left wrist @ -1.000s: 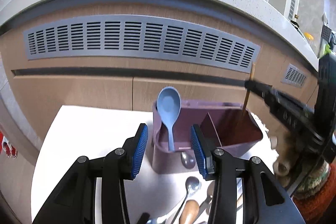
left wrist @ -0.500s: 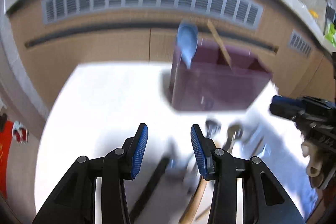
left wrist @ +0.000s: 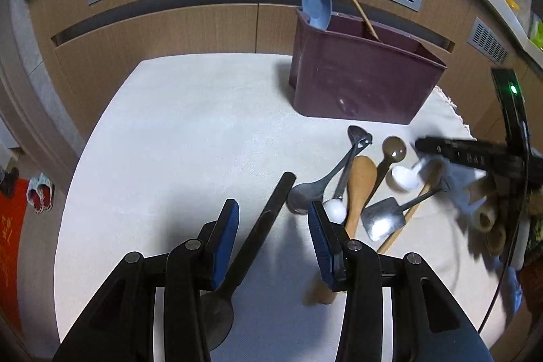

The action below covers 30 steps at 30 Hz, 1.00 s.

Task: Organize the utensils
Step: 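Move both open tools back over the remaining utensils on the table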

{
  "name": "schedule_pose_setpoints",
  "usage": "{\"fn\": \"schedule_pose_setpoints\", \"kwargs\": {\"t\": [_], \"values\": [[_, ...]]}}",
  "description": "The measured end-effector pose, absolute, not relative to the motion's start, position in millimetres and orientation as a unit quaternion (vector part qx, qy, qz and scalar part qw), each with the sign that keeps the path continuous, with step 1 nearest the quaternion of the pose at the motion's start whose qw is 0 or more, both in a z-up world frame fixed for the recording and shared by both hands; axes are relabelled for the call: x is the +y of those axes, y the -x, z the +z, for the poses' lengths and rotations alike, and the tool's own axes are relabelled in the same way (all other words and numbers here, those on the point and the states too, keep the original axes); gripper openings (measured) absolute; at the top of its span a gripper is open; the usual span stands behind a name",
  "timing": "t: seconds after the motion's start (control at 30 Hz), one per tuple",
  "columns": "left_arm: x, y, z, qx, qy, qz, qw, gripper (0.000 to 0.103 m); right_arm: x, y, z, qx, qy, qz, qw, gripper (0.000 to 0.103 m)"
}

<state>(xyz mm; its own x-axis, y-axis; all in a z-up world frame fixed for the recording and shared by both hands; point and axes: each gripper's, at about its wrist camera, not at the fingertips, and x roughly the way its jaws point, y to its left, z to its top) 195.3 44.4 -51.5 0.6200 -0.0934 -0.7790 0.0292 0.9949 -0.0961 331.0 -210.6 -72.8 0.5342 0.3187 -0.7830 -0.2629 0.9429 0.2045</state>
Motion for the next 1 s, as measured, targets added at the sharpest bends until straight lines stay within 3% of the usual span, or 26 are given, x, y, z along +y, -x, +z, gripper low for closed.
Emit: {"fn": "schedule_pose_setpoints", "kwargs": {"t": [0.37,0.73,1.0], "values": [[25.2,-202.6,-49.2,0.438,0.024,-0.059,0.897,0.044,-205.6,-244.5,-74.8,0.470,-0.064,0.246,0.846,0.024],[27.4,-207.1,-51.7,0.443,0.026,-0.050,0.895,0.044,-156.9,-193.7,-59.3,0.401,0.146,0.282,0.859,0.024],[51.0,-205.2,-51.3,0.441,0.050,-0.035,0.895,0.044,-139.1,-209.4,-64.9,0.391,0.172,0.295,0.855,0.024]]}}
